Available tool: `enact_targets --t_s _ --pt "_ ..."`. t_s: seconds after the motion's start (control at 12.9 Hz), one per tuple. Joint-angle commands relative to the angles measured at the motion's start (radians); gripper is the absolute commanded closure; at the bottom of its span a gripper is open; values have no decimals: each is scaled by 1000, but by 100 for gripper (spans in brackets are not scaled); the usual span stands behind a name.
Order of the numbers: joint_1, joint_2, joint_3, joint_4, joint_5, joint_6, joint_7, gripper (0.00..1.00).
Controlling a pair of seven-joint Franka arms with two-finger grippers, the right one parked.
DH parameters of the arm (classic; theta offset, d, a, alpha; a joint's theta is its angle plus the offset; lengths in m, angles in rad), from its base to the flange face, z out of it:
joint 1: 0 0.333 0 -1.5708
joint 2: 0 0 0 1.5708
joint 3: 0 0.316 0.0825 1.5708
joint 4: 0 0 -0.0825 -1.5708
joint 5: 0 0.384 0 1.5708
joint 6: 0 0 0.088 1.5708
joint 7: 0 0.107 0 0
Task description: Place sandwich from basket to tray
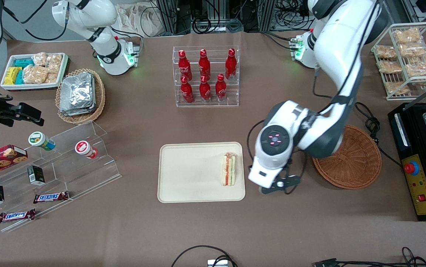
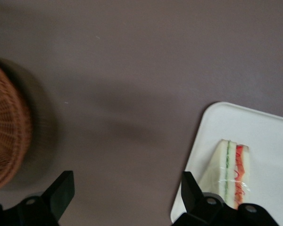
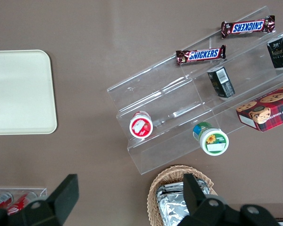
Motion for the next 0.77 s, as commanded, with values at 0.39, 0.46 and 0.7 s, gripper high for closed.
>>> enact_targets --t_s 0.39,0.46,0.7 --pt "212 -202 -10 -28 -37 -174 191 0" --pt "250 -230 -10 -28 -83 -203 254 0" --pt "304 -276 -7 -28 -120 -265 394 0"
